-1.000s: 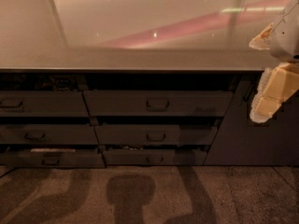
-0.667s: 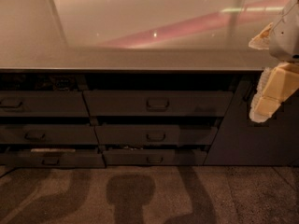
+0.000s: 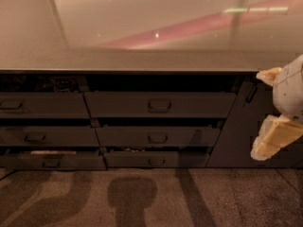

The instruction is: Open top drawer

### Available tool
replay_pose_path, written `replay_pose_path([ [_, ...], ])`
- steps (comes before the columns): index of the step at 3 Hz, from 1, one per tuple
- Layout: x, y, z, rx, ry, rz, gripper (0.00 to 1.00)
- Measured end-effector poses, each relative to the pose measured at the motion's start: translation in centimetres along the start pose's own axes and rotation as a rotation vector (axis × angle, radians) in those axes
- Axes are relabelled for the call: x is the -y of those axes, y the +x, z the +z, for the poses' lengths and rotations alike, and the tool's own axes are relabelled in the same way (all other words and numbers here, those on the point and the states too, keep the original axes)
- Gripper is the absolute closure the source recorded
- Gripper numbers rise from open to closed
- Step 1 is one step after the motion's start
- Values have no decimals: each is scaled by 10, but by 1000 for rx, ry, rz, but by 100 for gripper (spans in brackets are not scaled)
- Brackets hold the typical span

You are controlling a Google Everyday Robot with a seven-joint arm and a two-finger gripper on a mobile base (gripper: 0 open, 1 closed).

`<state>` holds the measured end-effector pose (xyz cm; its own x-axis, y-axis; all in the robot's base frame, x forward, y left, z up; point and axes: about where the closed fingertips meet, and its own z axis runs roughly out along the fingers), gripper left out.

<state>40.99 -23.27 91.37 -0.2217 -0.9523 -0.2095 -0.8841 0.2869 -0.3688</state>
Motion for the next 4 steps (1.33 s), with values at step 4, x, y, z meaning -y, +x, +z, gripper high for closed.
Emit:
replay_pose_path([
  [4, 0, -6, -2, 84, -136, -179, 0],
])
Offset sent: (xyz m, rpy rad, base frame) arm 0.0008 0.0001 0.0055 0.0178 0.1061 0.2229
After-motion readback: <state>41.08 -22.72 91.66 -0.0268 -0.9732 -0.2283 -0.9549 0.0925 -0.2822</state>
